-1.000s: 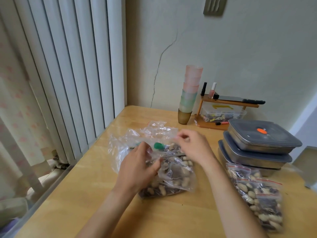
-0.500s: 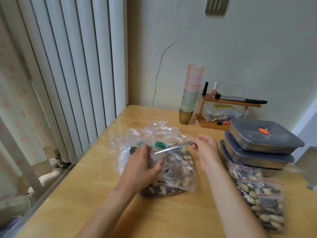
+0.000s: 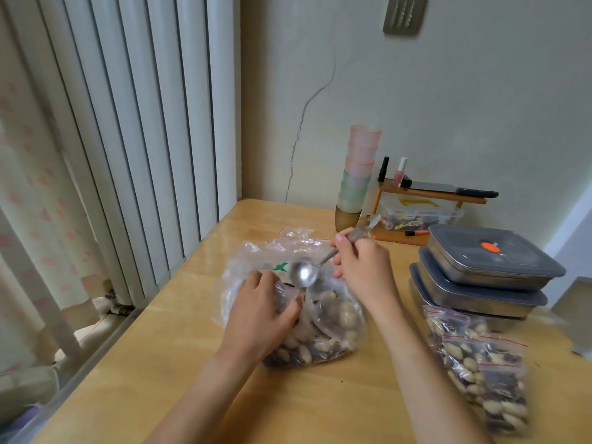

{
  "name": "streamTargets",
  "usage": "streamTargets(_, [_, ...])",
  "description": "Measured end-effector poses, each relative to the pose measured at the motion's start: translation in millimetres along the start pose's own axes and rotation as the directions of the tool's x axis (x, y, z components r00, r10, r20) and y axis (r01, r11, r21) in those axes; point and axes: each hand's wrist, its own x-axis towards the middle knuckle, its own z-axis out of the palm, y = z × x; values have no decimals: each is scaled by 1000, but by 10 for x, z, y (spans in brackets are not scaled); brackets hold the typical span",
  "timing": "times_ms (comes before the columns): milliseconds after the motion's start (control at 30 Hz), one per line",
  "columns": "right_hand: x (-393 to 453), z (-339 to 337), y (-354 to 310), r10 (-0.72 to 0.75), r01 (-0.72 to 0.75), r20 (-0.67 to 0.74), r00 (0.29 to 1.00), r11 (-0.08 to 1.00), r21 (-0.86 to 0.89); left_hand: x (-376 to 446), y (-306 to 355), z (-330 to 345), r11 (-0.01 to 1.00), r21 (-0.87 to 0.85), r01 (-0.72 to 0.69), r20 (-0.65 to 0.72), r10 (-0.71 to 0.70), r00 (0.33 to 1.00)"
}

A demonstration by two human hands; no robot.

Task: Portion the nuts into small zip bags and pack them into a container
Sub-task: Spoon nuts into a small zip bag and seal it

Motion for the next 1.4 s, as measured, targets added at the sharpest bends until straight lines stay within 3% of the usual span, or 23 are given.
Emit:
streamTargets(133, [33, -207, -80, -140, 106, -99, 985, 950, -293, -21, 33, 11, 997, 74, 28, 7, -28, 1000])
streamTargets(367, [3, -535, -252, -176, 63, -258, 950, 917, -394, 13, 314, -192, 987, 103, -122, -140, 136, 981])
streamTargets(500, [-3, -630, -336, -188, 66, -297, 936, 924, -375, 141, 419, -311, 980, 69, -184, -133, 192, 972])
streamTargets(567, [-11, -636, -380, -218, 143, -231, 948, 942, -304, 198, 391, -333, 978, 46, -201, -112, 205, 972])
streamTargets(667, [-62, -576, -426, -179, 185, 60, 982, 976, -115, 188, 304, -302, 988, 0, -155, -22, 155, 988])
streamTargets(767, [-91, -510, -410, -171, 211, 223, 960, 963, -170, 102, 206, -194, 991, 23, -135, 80, 133, 988])
streamTargets(933, [-37, -514, -334, -133, 187, 154, 979, 884, -428, 3, 163, -67, 987, 101, -128, 92, 119, 989])
streamTargets(1133, [-58, -538, -343, -99, 130, 88, 991, 863, -488, -16, 161, -32, 987, 152, -52, 47, 45, 998])
streamTargets(1400, [-114, -485, -410, -95, 114, 64, 993, 792, -599, -75, 120, 1, 963, 264, -57, 111, 29, 993])
